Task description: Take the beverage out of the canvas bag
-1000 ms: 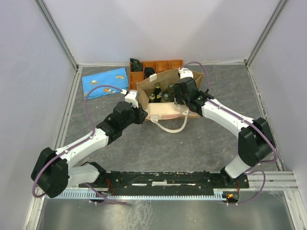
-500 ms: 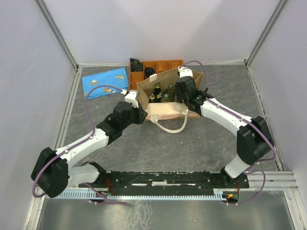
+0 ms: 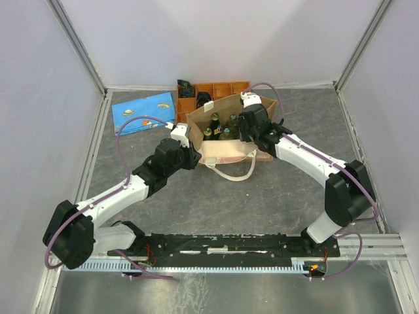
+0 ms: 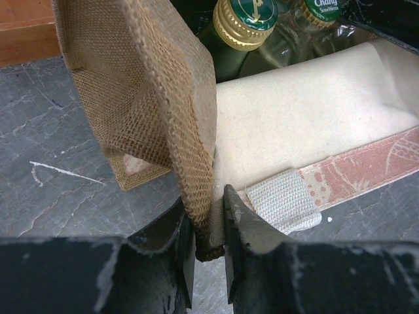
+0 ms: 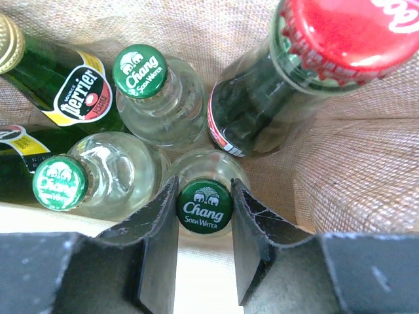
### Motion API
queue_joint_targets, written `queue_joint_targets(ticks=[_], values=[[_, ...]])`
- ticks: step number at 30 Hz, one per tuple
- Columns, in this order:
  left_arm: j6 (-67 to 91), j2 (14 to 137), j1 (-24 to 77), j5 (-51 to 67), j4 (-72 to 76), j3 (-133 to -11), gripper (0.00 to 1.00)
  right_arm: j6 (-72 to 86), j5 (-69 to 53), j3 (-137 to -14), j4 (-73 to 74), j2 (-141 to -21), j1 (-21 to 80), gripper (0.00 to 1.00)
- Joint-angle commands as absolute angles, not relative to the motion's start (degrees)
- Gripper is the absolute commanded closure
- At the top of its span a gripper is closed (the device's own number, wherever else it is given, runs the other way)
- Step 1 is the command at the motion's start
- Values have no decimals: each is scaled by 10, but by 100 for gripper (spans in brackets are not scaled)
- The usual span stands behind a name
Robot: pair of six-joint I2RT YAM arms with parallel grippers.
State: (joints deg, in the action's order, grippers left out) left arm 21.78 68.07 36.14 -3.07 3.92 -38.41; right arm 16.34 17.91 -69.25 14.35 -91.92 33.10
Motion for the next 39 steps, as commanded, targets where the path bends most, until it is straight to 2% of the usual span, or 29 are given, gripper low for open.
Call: queue_joint_targets(ticks=[1,17,25,32,39], values=[[201,699,366,-38,-44,-380,97,132,169,-745,123,-859,330,100],[197,708,367,-39,-47,-394,97,99,111,-798,134,-746,358,100],[196,700,367,-42,-47,-396,97,85,133,-845,153,-659,370,100],[196,698,368,-43,-48,-401,97,49,231,-874,181,-595,373,100],[193,703,368,-41,-49,-411,97,12,435,-828,209,-554,373,100]])
